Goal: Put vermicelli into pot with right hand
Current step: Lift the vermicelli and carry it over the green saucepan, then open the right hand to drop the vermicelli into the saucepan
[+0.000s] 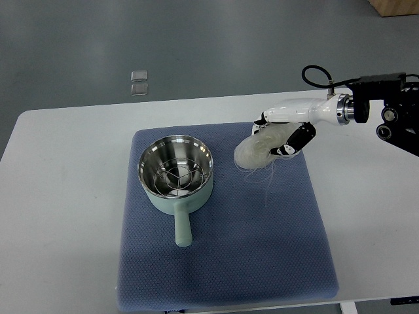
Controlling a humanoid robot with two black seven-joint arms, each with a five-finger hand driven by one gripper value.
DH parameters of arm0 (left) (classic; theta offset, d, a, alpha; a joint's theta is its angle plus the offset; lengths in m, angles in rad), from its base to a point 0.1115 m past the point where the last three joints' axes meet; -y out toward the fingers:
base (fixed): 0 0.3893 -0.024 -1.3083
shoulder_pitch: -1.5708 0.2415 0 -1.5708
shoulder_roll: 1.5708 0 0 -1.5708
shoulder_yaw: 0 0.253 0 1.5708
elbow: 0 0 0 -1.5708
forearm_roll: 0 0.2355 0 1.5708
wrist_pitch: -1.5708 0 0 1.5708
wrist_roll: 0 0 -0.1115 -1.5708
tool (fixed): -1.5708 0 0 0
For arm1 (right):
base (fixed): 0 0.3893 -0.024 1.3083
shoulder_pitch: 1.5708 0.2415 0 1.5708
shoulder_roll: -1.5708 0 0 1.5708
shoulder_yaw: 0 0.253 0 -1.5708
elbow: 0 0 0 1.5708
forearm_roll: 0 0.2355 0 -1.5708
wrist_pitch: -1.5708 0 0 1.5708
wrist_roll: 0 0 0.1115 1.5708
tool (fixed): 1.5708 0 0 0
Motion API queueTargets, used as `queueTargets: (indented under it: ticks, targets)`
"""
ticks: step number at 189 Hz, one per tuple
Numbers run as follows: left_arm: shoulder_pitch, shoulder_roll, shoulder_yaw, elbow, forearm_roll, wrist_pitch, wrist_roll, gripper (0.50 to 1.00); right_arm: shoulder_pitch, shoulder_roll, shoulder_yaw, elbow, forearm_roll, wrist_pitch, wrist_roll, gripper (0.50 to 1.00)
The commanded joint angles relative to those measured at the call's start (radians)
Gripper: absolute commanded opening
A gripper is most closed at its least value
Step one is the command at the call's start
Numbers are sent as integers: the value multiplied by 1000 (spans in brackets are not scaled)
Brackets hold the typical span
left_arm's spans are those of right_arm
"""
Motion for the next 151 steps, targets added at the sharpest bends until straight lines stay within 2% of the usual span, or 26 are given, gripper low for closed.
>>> queueTargets:
  ticks: [1,29,59,89,117,151]
  targets:
    - [0,0,1,0,0,0,0,1000,63,2,8,0,18,11,-2,533]
    - [0,0,1,0,0,0,0,1000,155,28,10,0,29,28,-3,535]
    - [0,0,1,0,0,0,0,1000,219,142,8,-2,29,31,-12,545]
    - [0,0,3,0,0,0,0,1000,227,246,7,-11,24,29,-14,552]
    - [0,0,3,2,0,0,0,1000,216,364,-1,-91,15,28,-18,564]
    - [0,0,3,2,0,0,0,1000,164,453,-7,-193,12,23,-37,570]
